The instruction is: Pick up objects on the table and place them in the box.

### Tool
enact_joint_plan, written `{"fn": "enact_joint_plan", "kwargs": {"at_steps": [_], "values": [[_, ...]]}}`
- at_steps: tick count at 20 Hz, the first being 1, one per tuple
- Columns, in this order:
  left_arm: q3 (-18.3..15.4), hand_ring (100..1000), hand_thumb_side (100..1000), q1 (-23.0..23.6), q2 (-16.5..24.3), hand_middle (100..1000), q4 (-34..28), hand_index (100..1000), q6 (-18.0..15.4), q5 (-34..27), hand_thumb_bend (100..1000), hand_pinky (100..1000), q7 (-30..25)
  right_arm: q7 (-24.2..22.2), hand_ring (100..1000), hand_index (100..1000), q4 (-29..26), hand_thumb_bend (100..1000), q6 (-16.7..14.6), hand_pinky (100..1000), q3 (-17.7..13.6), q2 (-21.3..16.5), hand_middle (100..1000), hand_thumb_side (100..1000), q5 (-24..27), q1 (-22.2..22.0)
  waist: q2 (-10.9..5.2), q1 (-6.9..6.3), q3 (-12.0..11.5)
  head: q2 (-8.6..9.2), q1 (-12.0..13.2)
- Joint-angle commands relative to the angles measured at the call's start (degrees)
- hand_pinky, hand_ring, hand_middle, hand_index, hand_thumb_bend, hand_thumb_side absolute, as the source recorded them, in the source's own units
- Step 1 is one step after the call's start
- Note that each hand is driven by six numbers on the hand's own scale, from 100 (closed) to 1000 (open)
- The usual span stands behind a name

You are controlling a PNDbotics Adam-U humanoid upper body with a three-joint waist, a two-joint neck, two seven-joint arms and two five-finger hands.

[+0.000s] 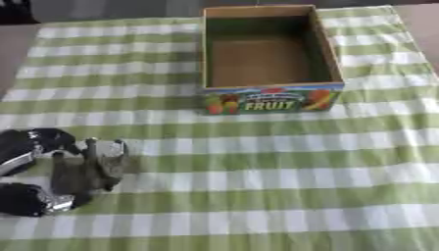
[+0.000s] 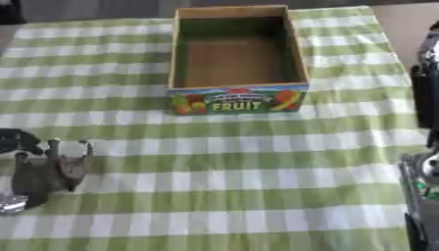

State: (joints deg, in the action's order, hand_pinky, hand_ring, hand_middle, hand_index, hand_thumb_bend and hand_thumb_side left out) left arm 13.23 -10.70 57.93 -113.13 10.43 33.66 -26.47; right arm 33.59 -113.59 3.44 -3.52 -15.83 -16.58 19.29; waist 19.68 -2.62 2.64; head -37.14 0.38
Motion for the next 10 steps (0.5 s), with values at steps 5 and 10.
{"fn": "enact_joint_plan", "kwargs": {"at_steps": [5,10], "values": [[0.8,902,795,-1.0,1.8,842,1.5,830,-1.5,3.6,580,895,-0.5,-0.3,654,796,-1.0,100,-0.1,811,0.0,-0.4,645,633,0.4,0.2,-1.01,-0.1,0.0,0.38,0.6],[1.4,897,760,-1.7,1.1,840,2.8,842,-2.1,3.7,561,891,-1.5,-0.3,654,796,-1.0,100,-0.1,811,0.1,-0.3,645,632,0.6,0.0,-0.91,-0.12,0.3,0.38,0.9]]}}
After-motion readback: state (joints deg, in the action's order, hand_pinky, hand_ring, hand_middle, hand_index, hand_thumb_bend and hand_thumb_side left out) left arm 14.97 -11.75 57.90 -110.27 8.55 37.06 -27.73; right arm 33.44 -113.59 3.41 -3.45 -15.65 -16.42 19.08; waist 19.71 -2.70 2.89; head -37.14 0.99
